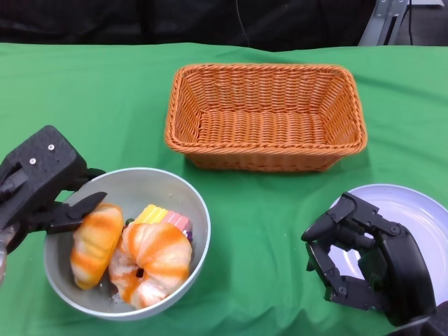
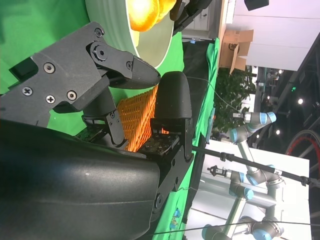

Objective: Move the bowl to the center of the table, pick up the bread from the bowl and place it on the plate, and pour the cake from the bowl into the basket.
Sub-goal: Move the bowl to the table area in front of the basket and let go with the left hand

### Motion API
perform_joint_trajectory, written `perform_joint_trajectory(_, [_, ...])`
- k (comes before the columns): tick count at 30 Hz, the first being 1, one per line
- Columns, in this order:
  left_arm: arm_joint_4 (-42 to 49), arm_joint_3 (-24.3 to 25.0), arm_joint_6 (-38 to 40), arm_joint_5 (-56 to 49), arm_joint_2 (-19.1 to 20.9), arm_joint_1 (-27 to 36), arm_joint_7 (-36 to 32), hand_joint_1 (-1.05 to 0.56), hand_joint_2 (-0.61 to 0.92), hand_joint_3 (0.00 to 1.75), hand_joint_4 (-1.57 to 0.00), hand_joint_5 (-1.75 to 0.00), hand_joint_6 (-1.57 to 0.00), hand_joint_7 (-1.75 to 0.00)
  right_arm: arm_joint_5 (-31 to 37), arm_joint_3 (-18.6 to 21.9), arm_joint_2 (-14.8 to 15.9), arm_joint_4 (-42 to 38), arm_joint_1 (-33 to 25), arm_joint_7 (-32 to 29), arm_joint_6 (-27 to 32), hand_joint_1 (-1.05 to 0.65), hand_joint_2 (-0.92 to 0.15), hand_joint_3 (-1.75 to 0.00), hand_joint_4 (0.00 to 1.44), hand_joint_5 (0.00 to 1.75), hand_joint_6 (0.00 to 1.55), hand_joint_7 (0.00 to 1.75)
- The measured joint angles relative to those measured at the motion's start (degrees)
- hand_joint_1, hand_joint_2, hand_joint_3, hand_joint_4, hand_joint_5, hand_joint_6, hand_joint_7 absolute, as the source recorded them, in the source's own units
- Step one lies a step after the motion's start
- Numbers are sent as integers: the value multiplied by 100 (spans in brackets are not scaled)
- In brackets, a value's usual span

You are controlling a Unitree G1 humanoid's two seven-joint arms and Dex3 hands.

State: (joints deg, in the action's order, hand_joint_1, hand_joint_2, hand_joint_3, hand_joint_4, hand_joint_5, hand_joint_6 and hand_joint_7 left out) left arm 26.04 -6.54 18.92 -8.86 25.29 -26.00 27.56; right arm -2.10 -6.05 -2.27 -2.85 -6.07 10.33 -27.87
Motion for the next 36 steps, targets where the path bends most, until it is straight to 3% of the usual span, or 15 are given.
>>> perform_joint_trajectory(19, [-4,22,7,28,-225,-13,-348,-54,92,60,-56,-3,-33,-1,27,-79,-55,0,-2,-22,0,-15,-56,-95,71,162,64,132])
perform_joint_trajectory(36, [-268,133,213,68,-771,-24,-726,-54,92,58,-63,-4,-39,-3,27,-128,-81,-5,-13,-26,-3,-15,-54,-99,71,162,64,133])
